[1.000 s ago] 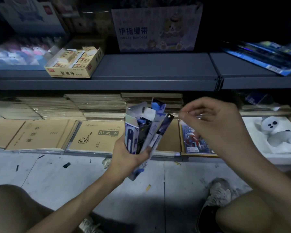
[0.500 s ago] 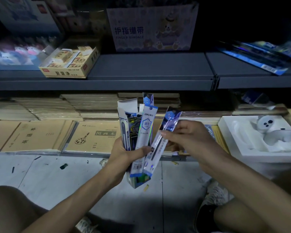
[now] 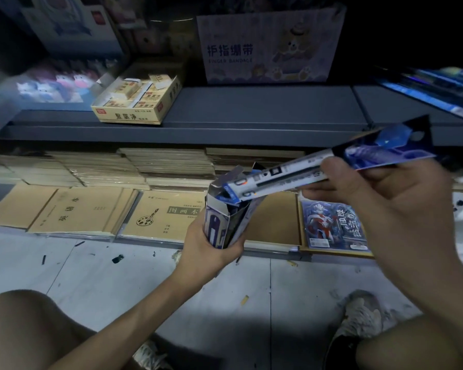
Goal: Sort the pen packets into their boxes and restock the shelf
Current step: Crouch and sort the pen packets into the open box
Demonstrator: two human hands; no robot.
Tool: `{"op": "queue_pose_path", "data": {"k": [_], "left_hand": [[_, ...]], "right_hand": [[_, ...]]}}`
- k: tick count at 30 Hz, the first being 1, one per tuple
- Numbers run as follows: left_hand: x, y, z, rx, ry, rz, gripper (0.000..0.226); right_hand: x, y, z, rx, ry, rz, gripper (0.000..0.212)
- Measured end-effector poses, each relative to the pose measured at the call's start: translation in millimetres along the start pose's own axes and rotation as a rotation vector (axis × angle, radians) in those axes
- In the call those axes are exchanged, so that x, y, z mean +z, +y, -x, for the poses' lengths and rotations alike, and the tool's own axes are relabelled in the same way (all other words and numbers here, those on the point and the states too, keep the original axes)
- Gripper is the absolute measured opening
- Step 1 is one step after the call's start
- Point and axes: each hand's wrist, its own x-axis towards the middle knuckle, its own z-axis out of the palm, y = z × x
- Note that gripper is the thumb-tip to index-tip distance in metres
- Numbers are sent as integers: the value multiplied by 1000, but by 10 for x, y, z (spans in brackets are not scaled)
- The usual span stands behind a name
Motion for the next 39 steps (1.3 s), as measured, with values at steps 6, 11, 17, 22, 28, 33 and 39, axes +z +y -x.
{"op": "queue_pose_path", "data": {"k": [6, 11, 17, 22, 28, 33, 39], "left_hand": [[7, 83, 29, 34, -13, -7, 51], [8, 106, 16, 57, -16, -27, 45], [9, 100, 11, 69, -2, -100, 43], [-19, 89, 8, 94, 27, -119, 47], [-44, 153, -40, 134, 90, -130, 76], [-22, 150, -36, 167, 105, -130, 82], [-10, 186, -20, 162, 102, -121, 83]], "right_hand": [[3, 37, 12, 5, -56, -22, 15], [42, 62, 47, 34, -92, -20, 18], [29, 74, -3, 44, -150, 60, 19], [1, 3, 3, -92, -130, 145, 15], [-7, 6, 18, -100, -176, 120, 20], [26, 0, 7, -99, -167, 124, 13], [21, 44, -69, 22, -161, 4, 14]]}}
